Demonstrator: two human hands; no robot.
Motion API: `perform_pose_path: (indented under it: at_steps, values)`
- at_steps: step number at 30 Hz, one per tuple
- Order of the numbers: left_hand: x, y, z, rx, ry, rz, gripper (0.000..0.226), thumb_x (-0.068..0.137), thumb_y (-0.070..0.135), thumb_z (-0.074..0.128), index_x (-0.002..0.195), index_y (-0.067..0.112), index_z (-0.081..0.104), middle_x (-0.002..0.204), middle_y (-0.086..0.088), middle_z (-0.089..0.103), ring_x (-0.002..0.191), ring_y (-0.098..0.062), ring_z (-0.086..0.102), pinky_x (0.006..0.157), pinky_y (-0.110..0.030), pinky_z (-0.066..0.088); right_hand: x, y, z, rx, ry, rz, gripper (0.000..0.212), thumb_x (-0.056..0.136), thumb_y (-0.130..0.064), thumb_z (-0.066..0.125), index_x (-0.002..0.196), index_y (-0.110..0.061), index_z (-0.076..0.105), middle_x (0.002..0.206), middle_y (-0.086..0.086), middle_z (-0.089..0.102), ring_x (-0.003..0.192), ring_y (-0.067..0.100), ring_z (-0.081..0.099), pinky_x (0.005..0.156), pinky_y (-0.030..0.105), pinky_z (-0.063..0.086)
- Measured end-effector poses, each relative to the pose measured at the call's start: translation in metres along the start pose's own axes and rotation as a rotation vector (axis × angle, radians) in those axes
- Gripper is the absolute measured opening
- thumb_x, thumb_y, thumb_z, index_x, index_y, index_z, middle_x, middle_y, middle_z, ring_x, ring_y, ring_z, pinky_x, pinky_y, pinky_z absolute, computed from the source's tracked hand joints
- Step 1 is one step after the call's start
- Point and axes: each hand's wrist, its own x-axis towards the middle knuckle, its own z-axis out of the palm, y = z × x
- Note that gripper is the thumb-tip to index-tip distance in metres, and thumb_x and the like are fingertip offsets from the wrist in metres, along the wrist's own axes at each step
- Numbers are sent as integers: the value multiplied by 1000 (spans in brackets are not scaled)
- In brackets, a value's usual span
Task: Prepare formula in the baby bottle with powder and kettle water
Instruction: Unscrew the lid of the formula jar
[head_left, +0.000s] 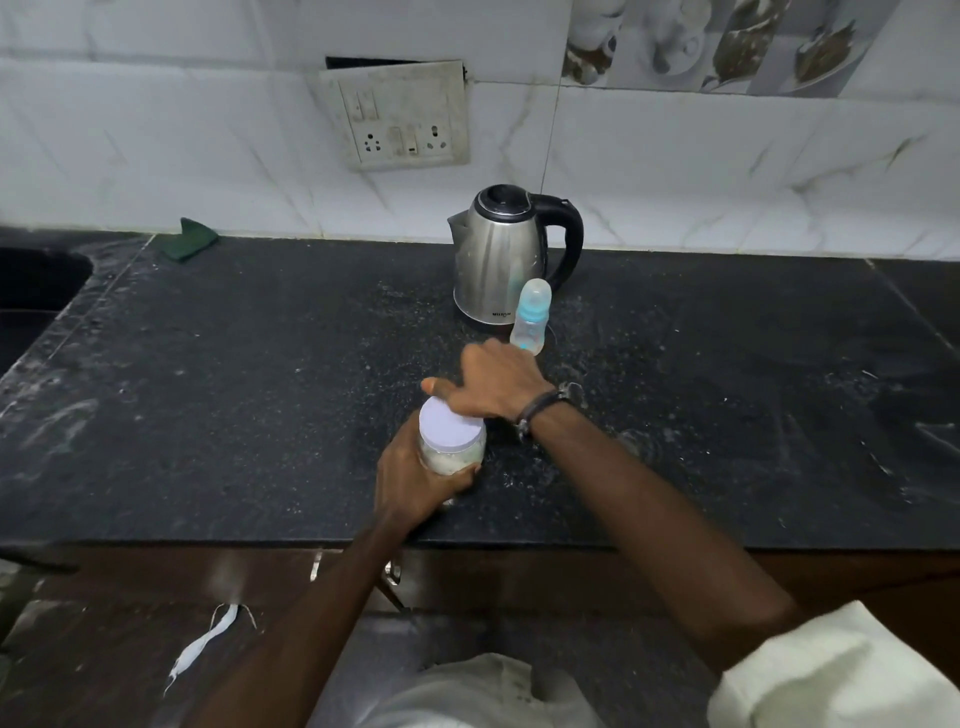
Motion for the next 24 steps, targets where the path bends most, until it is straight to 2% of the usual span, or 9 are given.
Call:
perform_pose_path:
  at_steps: [3, 5, 7, 10, 12, 14, 19, 22, 24]
  values:
    - [1, 5, -2, 41, -19, -16, 79, 53, 49, 94, 120, 34, 57, 111, 15, 69, 101, -2, 65, 86, -35, 57, -9, -19, 3, -186, -18, -106, 63, 84, -74, 49, 91, -13, 61, 104, 11, 68, 97, 31, 65, 69, 34, 37]
    - [0, 8, -3, 83, -6, -44, 66, 50, 51, 94, 103, 38, 56, 100, 16, 68, 90, -2, 65, 80, -36, 57, -10, -26, 7, -262, -11, -133, 68, 81, -75, 52, 107, -14, 65, 112, 10, 68, 102, 30, 65, 72, 35, 40]
    - [0, 9, -4, 97, -1, -47, 60, 49, 50, 95, 93, 42, 56, 93, 19, 65, 86, 2, 64, 77, -34, 57, -11, -30, 10, -316, -6, -144, 70, 80, -76, 54, 111, -14, 65, 113, 9, 67, 103, 30, 65, 74, 35, 42]
    - [2, 7, -5, 88, 6, -48, 65, 48, 50, 96, 101, 37, 61, 93, 21, 67, 85, 5, 64, 76, -30, 57, -10, -28, 9, -305, -13, -174, 69, 80, -74, 55, 107, -12, 66, 110, 11, 67, 99, 31, 65, 71, 35, 39]
    - [3, 7, -5, 77, 10, -54, 76, 47, 51, 96, 112, 32, 61, 96, 21, 67, 88, 6, 64, 77, -26, 56, -8, -26, 10, -252, -31, -198, 62, 79, -71, 57, 98, -12, 65, 106, 12, 68, 92, 32, 65, 69, 34, 38]
    - [2, 8, -5, 61, 6, -52, 79, 47, 52, 96, 113, 32, 59, 94, 23, 66, 87, 8, 64, 75, -24, 56, -7, -27, 10, -220, -49, -219, 56, 78, -68, 60, 90, -13, 61, 102, 13, 68, 88, 32, 64, 67, 33, 38]
    - [3, 7, -9, 34, -33, -37, 82, 47, 49, 95, 119, 33, 59, 105, 17, 68, 94, 6, 64, 81, -23, 55, -7, -28, 6, -243, -135, -331, 59, 70, -53, 76, 105, -10, 60, 111, 14, 63, 97, 33, 62, 69, 35, 40]
    - [5, 4, -11, 42, -74, -26, 82, 49, 42, 97, 121, 31, 59, 109, 16, 67, 97, 9, 62, 85, -23, 54, -8, -24, 4, -303, -239, -444, 62, 68, -34, 84, 119, -12, 57, 121, 13, 53, 109, 31, 54, 75, 38, 43]
    - [6, 3, -10, 45, -81, -23, 81, 48, 42, 96, 120, 29, 60, 109, 12, 69, 98, 2, 65, 85, -26, 55, -4, -21, 1, -240, -334, -459, 63, 70, -25, 83, 126, -15, 54, 122, 11, 49, 111, 26, 49, 75, 36, 43]
